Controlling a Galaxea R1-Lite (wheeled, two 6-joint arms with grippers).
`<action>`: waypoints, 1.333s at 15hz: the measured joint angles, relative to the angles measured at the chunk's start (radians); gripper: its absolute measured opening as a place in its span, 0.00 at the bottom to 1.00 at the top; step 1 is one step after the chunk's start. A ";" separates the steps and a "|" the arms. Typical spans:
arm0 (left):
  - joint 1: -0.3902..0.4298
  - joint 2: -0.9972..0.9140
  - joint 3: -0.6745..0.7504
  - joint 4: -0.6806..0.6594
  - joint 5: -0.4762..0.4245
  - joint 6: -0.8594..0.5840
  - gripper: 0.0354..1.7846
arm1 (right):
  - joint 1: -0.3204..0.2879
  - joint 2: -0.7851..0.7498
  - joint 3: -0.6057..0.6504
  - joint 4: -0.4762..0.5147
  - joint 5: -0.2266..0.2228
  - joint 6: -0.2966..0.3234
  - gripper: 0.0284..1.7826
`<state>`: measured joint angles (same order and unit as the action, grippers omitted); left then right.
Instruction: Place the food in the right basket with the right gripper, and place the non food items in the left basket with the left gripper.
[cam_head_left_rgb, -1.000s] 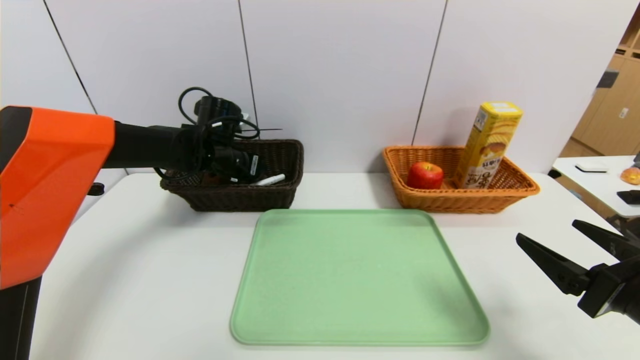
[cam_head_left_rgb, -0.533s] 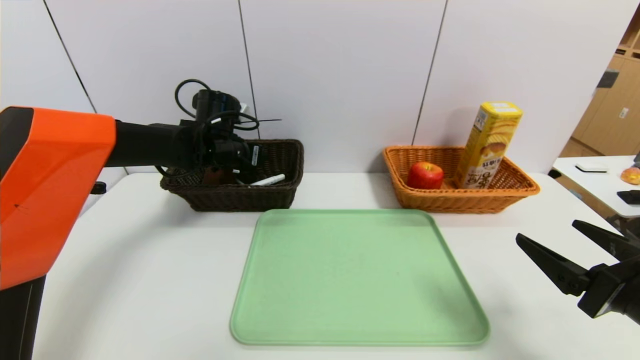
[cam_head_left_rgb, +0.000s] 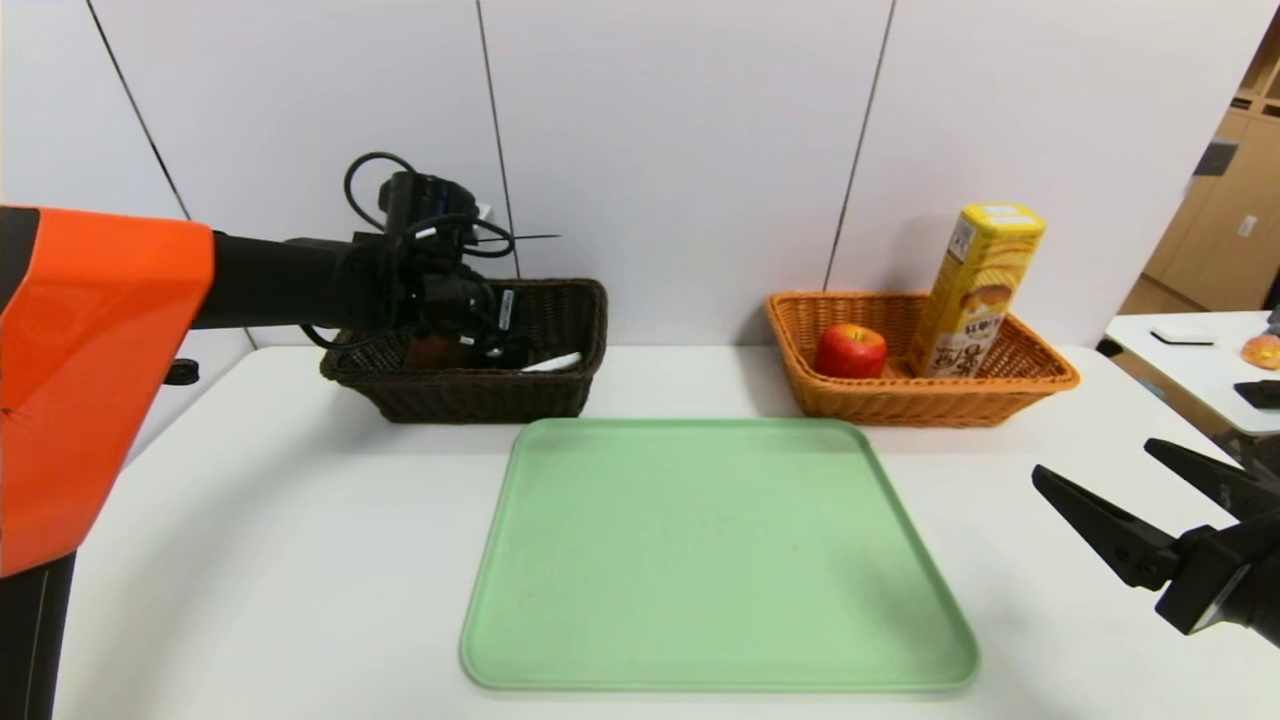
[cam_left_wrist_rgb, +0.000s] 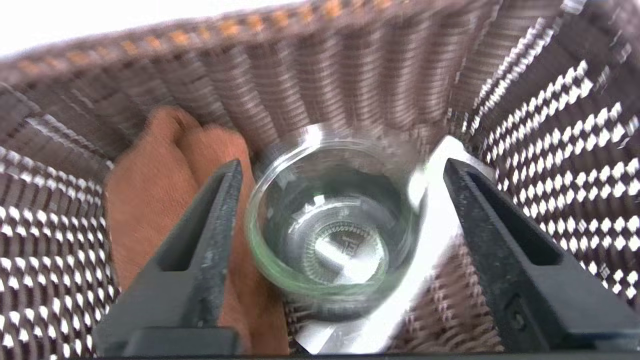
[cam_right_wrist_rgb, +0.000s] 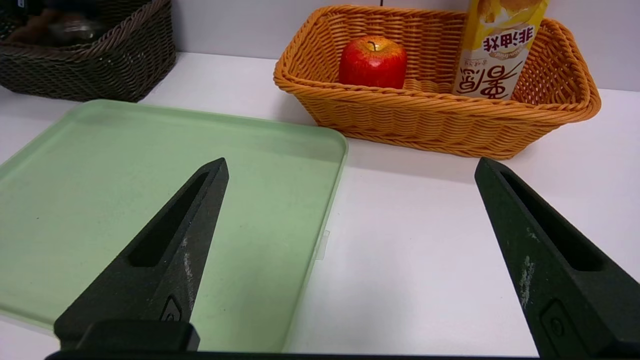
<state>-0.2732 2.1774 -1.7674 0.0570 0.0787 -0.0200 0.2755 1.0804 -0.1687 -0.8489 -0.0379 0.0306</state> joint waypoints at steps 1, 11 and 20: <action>0.000 -0.001 0.000 -0.012 0.002 -0.001 0.81 | 0.000 0.000 -0.001 0.000 0.000 0.000 0.95; 0.001 -0.184 0.109 -0.015 0.032 -0.017 0.92 | -0.005 -0.006 -0.023 0.000 0.000 -0.003 0.95; 0.070 -1.008 0.918 -0.130 0.043 0.028 0.94 | -0.090 -0.232 -0.093 0.336 0.001 -0.036 0.95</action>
<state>-0.2034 1.1698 -0.8491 -0.0730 0.1221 0.0081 0.1851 0.8485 -0.2621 -0.5132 -0.0364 -0.0053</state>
